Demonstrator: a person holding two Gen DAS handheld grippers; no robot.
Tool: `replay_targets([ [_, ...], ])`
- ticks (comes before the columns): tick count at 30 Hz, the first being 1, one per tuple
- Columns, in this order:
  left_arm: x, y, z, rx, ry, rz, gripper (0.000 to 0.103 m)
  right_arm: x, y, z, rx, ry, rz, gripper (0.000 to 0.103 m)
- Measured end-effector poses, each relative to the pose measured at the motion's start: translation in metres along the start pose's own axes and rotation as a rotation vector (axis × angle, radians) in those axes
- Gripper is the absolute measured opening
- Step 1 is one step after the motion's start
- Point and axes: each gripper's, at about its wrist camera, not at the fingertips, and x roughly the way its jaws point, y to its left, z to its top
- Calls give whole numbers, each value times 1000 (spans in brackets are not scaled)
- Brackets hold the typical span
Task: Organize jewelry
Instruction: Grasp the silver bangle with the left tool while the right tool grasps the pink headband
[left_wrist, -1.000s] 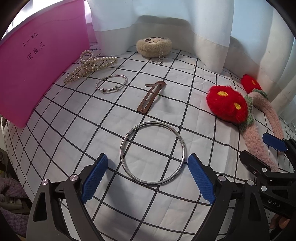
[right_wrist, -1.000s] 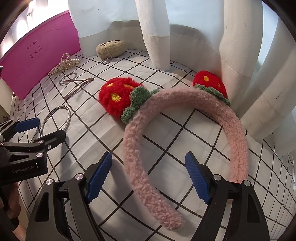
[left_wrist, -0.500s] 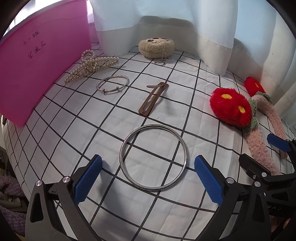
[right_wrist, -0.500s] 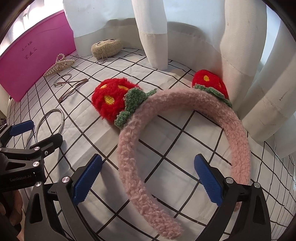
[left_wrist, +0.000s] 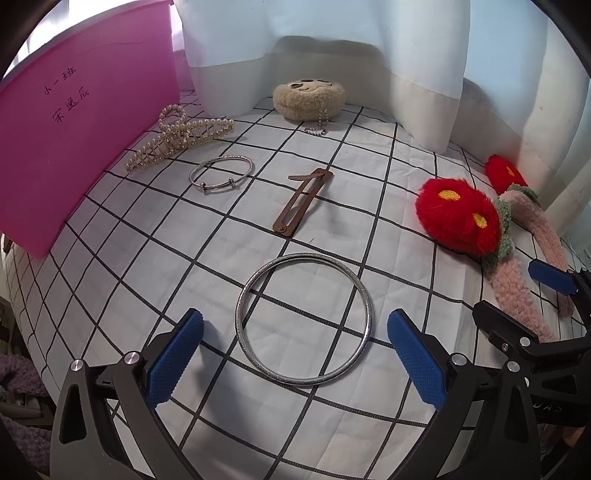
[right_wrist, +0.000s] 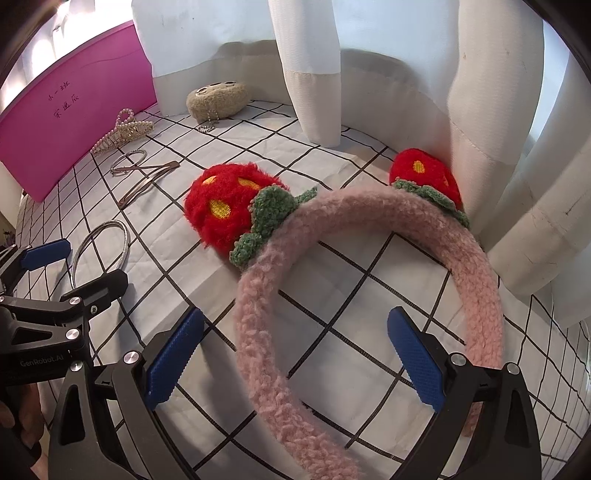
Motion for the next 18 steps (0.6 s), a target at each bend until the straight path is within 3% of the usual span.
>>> replay_targets([
  [7,-4,-1,-3,7,-7,-5,94,-2,2,-4,6,-26,1,93],
  [10,-7,-4,-4,14,-11,-8,89,-7,5,-8,-11,-37,17,85],
  [12,-9,-5,-5,15,-16,-11,85,-11,11,-8,-39,-48,31,62],
  [16,-13,-10,-7,36,-29,-23,74,-14,20,-7,-70,-54,40,34],
  [18,-14,-13,-7,50,-33,-23,69,-14,21,-6,-71,-57,30,11],
])
